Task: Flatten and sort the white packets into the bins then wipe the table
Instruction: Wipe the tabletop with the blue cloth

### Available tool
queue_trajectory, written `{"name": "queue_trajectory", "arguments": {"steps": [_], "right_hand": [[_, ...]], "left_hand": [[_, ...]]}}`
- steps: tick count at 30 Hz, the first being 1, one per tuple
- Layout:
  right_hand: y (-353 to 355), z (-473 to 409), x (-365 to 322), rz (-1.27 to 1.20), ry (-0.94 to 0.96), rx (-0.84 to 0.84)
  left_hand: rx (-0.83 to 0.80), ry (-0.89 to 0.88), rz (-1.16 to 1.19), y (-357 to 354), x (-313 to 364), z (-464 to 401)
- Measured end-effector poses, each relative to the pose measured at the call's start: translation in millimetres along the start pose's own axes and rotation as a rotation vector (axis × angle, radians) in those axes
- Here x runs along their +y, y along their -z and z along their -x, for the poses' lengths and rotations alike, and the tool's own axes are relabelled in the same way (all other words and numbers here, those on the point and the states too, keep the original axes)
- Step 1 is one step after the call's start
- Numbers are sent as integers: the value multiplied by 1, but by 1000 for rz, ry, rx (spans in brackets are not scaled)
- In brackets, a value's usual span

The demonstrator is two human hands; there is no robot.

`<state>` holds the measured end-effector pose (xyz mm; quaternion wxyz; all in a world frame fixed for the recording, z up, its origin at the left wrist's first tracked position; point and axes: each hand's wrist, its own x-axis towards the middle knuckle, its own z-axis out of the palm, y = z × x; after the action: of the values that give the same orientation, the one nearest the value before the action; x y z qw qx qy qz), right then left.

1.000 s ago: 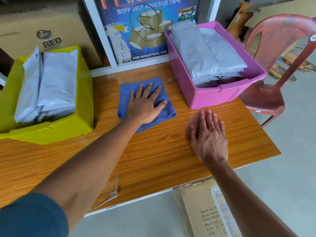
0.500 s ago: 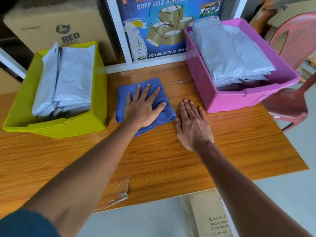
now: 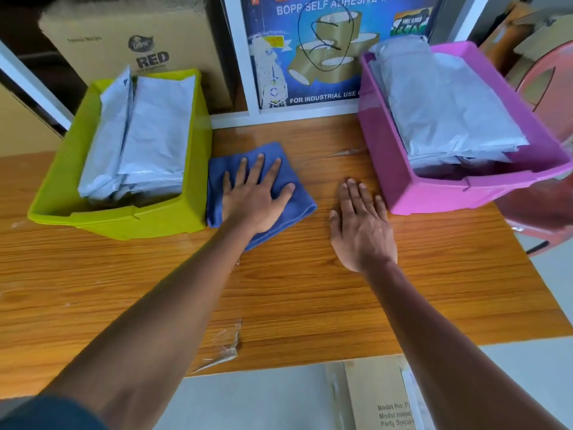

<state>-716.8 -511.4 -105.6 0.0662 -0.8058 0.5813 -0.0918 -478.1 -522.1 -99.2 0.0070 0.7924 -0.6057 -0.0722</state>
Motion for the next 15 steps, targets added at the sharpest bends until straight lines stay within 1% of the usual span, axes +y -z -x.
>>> {"name": "queue_trajectory", "arguments": {"steps": [2, 8, 11, 13, 15], "right_hand": [[0, -1, 0, 4, -3, -5], [-4, -2, 1, 21, 10, 15], [-4, -3, 1, 28, 11, 9], [-4, -1, 0, 21, 6, 14], [-4, -1, -1, 22, 3, 24]], "left_hand": [[6, 24, 4, 1, -1, 1], [34, 228, 91, 16, 0, -89], [32, 280, 87, 15, 2, -104], [13, 273, 77, 14, 9, -101], [16, 167, 51, 11, 23, -97]]}}
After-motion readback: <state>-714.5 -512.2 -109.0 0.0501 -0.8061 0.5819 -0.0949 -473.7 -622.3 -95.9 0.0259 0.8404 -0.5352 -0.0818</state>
